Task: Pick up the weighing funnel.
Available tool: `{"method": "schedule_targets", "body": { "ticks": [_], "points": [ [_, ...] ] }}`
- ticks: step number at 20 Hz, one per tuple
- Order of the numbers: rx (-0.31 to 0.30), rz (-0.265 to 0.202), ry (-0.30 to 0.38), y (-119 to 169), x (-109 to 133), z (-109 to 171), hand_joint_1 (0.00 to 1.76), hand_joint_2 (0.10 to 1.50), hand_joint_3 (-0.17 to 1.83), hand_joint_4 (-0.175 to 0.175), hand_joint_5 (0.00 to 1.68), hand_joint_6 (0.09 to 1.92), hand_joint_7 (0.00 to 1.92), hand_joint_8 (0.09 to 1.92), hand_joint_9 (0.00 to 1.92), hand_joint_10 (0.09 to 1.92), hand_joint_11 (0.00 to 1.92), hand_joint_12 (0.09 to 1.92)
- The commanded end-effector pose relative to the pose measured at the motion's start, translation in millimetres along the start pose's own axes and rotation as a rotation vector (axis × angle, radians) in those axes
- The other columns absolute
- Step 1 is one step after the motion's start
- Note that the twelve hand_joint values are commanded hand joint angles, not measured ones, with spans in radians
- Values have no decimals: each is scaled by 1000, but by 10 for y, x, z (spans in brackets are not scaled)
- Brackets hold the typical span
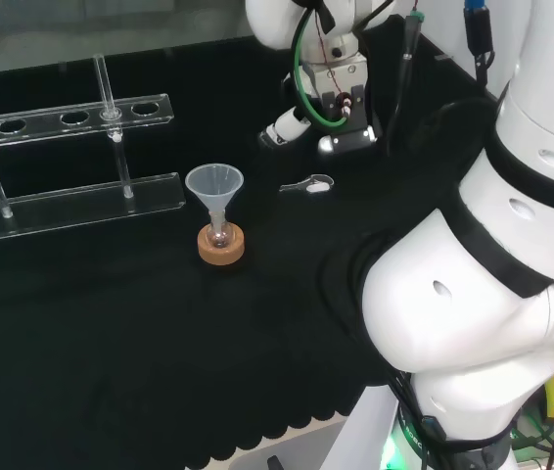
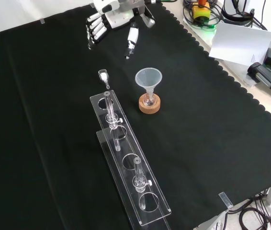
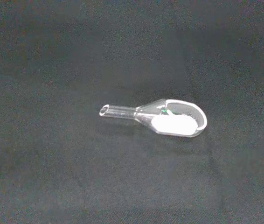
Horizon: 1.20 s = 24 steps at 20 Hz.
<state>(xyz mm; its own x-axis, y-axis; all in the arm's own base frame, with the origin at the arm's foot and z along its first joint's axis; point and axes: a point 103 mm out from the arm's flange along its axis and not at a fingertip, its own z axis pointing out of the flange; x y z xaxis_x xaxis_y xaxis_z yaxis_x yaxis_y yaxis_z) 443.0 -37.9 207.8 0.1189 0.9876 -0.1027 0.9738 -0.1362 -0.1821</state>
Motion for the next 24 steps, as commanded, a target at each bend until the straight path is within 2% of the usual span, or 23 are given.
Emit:
{"method": "schedule_targets", "body": {
  "ticks": [1, 8, 17, 24],
  "points": [
    [21, 7, 11, 22, 7, 250, 556, 716, 19, 82, 495, 87, 528, 416, 339, 686, 0, 1201],
    [51, 9, -7, 101, -135, 499, 693, 740, 36, 76, 554, 87, 587, 398, 390, 656, 0, 1218],
    [67, -8, -26, 314, -387, 792, 718, 746, 52, 75, 606, 87, 682, 386, 468, 618, 0, 1251],
    [77, -46, -45, 464, -489, 979, 716, 751, 66, 74, 622, 87, 708, 370, 497, 589, 0, 1267]
  ]
}}
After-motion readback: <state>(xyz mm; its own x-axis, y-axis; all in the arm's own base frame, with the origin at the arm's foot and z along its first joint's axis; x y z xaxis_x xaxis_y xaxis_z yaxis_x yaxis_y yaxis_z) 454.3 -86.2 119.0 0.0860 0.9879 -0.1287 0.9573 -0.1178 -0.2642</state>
